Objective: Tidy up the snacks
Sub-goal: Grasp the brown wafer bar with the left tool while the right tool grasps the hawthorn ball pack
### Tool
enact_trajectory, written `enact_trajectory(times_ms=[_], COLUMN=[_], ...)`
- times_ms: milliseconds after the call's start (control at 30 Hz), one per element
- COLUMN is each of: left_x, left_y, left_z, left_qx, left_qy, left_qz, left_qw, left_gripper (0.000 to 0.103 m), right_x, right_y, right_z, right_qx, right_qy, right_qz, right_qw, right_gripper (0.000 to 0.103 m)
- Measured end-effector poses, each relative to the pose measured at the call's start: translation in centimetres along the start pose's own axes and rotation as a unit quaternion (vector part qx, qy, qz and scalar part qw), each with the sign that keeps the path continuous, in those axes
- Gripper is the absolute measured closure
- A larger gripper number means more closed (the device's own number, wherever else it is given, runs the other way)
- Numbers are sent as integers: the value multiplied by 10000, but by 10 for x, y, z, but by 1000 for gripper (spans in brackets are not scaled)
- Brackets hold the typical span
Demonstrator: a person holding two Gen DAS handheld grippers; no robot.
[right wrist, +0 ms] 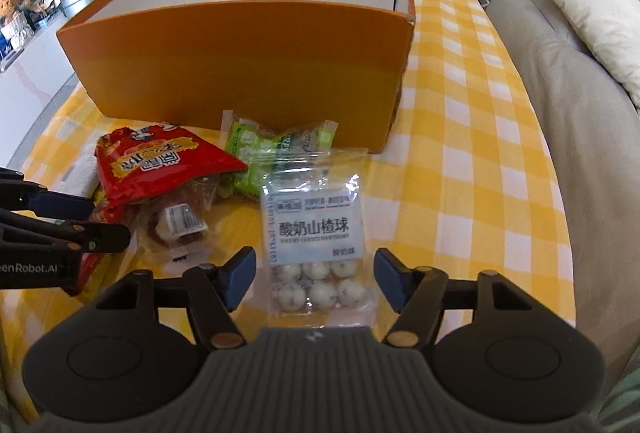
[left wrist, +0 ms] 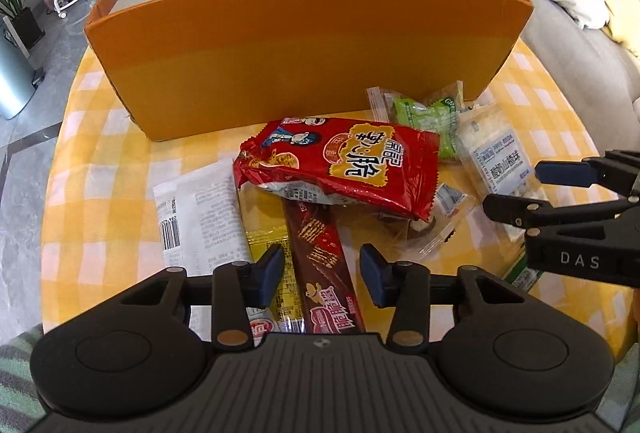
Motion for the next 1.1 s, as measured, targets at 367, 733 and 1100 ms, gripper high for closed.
enact_trajectory(times_ms=[367, 733, 1100], left_x=[0, 2, 6], left_y=[3, 2, -6], left_z=[4, -10, -41], left_qx=[-39, -245, -401], left_qy=[53, 163, 168], left_qz=[36, -4, -338], left_qw=[10000, 9996, 9985], left_gripper=[72, 78, 78], right_x=[-4, -1, 4], right_y=[-1, -1, -1], right_z=[9, 0, -34], right_qx=[80, -55, -357], right_qy=[106, 19, -110], right_qz=[171, 75, 8], right_qw=[9998, 10000, 9993], right_gripper=[41, 45, 46])
Point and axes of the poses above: each gripper's, at about its wrist camera, not at the fingertips, and z roughly the way its jaws point, x to its left, y to its top, the point moved 6 cm from there along z, roughly the way its jaws point, and after that the axes turned 5 degrees about -y, right-handed, at the moved point
